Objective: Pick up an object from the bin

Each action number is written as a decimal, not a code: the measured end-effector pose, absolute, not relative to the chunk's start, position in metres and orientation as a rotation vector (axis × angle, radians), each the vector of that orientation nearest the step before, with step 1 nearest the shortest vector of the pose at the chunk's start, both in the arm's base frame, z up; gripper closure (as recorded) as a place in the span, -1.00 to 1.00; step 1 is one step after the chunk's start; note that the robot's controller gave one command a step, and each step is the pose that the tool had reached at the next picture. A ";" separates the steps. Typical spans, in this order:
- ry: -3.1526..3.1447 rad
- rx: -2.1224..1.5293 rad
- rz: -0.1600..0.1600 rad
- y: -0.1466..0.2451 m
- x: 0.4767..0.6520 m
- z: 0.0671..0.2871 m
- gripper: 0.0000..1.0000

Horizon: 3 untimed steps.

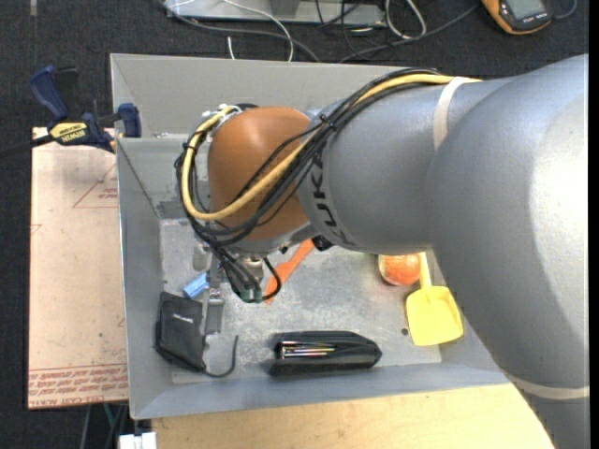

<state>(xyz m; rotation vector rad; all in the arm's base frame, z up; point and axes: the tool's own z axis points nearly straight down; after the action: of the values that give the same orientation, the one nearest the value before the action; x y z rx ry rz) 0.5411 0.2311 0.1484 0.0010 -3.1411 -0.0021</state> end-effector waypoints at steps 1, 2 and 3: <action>-3.133 0.079 -0.002 0.248 0.507 0.070 1.00; -3.133 0.077 -0.003 0.248 0.507 0.070 1.00; -3.133 -0.098 -0.006 0.191 0.507 0.073 1.00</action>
Offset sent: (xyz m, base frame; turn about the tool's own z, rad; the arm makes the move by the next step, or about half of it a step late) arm 0.0000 0.0000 0.0000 0.0000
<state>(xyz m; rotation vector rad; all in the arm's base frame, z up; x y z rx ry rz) 0.5069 0.1905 0.0727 -0.0975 -3.1333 -0.0055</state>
